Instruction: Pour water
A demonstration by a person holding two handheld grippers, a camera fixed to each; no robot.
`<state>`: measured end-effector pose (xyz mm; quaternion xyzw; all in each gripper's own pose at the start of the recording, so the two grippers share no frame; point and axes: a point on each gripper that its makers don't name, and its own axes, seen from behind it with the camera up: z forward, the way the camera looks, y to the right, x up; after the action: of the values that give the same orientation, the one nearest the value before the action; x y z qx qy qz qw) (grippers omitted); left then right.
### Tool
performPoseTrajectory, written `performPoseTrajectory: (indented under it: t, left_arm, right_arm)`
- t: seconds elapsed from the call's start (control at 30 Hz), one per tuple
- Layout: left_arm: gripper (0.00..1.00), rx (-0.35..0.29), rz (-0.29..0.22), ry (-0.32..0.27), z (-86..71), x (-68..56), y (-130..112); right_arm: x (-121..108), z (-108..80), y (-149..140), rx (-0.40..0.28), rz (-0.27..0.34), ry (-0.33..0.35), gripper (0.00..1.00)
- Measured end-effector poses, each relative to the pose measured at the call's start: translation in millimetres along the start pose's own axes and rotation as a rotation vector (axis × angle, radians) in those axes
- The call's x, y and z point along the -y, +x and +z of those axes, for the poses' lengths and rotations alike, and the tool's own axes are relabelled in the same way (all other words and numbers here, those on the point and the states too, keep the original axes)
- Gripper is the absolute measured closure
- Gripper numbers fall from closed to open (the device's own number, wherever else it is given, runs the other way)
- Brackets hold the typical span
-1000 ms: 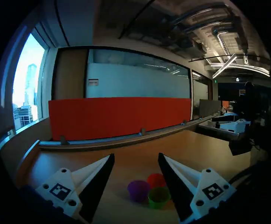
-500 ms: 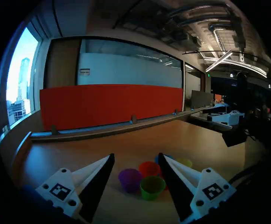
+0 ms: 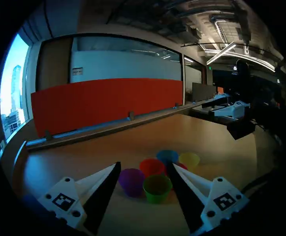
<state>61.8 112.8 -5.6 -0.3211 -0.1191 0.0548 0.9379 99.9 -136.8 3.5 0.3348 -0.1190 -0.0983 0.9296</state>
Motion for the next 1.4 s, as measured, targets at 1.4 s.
performPoseTrajectory:
  t: [1.4]
  left_arm:
    - [0.14,0.335,0.175,-0.175,44.0,-37.7,-108]
  right_arm:
    - [-4,25.9,-25,0.102,-0.067,0.064,0.00]
